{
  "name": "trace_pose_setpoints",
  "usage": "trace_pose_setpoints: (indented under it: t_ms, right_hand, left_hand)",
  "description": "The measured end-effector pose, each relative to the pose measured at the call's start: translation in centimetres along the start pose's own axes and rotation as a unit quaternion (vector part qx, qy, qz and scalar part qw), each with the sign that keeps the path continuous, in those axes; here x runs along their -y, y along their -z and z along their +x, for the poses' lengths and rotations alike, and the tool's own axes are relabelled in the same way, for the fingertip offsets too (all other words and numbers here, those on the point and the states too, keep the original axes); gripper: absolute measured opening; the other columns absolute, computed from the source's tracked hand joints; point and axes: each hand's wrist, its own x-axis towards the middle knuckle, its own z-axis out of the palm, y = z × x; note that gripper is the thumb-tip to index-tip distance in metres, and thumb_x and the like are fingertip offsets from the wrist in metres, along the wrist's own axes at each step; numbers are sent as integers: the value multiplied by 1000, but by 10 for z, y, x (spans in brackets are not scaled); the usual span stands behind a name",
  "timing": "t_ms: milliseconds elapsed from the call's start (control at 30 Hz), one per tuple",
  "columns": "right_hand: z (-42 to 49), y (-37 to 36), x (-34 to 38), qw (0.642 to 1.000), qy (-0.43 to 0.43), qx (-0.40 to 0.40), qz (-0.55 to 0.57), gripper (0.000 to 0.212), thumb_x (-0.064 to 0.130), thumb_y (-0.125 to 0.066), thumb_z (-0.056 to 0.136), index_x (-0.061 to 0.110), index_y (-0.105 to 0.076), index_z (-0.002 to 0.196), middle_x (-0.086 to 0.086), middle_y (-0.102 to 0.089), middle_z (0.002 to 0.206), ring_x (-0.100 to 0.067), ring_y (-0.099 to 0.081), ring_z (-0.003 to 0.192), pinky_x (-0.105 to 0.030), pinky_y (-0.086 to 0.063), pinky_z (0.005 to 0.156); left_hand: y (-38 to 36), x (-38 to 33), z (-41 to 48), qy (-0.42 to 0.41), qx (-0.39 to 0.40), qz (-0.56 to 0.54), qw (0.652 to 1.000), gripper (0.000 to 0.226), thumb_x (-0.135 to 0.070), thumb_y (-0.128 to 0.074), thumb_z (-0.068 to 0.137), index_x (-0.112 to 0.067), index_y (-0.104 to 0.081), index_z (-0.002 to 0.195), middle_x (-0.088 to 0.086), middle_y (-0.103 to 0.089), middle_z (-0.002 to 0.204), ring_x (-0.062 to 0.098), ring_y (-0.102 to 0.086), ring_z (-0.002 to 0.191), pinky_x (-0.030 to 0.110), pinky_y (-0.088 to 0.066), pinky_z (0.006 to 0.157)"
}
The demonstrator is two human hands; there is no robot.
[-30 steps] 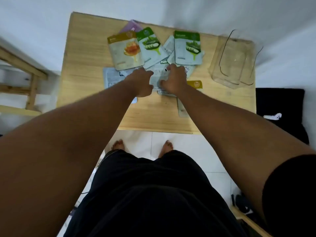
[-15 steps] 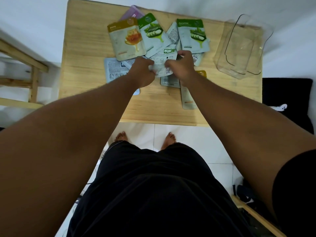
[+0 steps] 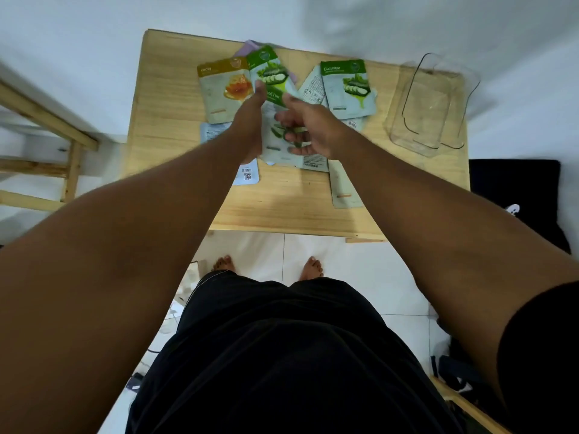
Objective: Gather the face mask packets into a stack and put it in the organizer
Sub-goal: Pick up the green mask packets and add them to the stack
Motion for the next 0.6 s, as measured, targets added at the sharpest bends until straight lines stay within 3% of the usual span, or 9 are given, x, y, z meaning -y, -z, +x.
trace_pose_setpoints:
  t_ms: [67, 133, 200, 300, 400, 467, 533, 600]
  right_hand:
    - [-1, -5, -2, 999, -4, -10, -43, 29, 40, -59, 93, 16, -73, 103, 0, -65, 98, -14, -58, 79, -37, -55, 82]
    - [0, -7, -7, 994, 25, -52, -96, 20, 25, -64, 91, 15, -75, 103, -2, -68, 97, -14, -60, 80, -32, -52, 77]
    - [4, -4, -14, 979, 80, -113, -148, 22, 11, -62, 89, 19, -76, 104, 0, -70, 108, -12, -63, 91, -23, -52, 76]
    - [4, 7, -23, 976, 91, -148, -134, 36, 0, -61, 85, 24, -74, 108, 1, -68, 111, -8, -60, 81, -15, -48, 60]
    - [1, 15, -32, 995, 36, -89, -41, 33, 0, -63, 88, 21, -72, 111, -8, -67, 96, -21, -57, 77, -30, -52, 63]
    - [1, 17, -40, 996, 35, -79, -18, 30, -1, -64, 89, 17, -72, 112, -12, -67, 96, -24, -55, 79, -36, -52, 66]
    - [1, 17, -48, 994, 40, -100, -20, 29, -1, -66, 88, 17, -73, 111, -13, -71, 102, -23, -60, 82, -37, -57, 72]
    - [-1, 17, -55, 992, 49, -113, -13, 30, -3, -66, 88, 15, -72, 112, -9, -70, 100, -23, -62, 84, -35, -57, 73]
  left_hand:
    - [1, 3, 1, 4, -15, 1, 1000, 48, -44, -38, 104, -9, -63, 127, 19, -72, 116, 36, -69, 108, 49, -56, 90]
    - [5, 7, 2, -7, -93, 73, 993, 29, -6, -48, 96, -5, -66, 119, 16, -73, 104, 39, -69, 107, 50, -59, 87]
    - [13, 12, 6, -21, -127, 124, 984, 38, 12, -43, 86, -6, -66, 110, 18, -71, 101, 39, -70, 101, 58, -57, 88]
    - [17, 15, 6, -23, -101, 97, 990, 41, 15, -43, 87, -5, -62, 118, 19, -69, 110, 39, -68, 105, 57, -57, 88]
    - [14, 16, 1, -48, -97, 78, 991, 68, 16, -46, 92, -21, -38, 148, 10, -61, 112, 25, -66, 98, 36, -60, 71]
    - [16, 21, 1, -77, -97, 116, 986, 87, 15, -52, 90, -32, -20, 156, 5, -56, 111, 15, -63, 88, 31, -58, 66]
    - [19, 29, 3, -83, -92, 154, 980, 73, 10, -57, 88, -30, -40, 147, 10, -59, 117, 21, -64, 90, 34, -59, 71]
    - [16, 34, 0, -68, -81, 167, 980, 41, 5, -58, 91, -17, -64, 124, 11, -64, 108, 24, -66, 91, 29, -60, 64]
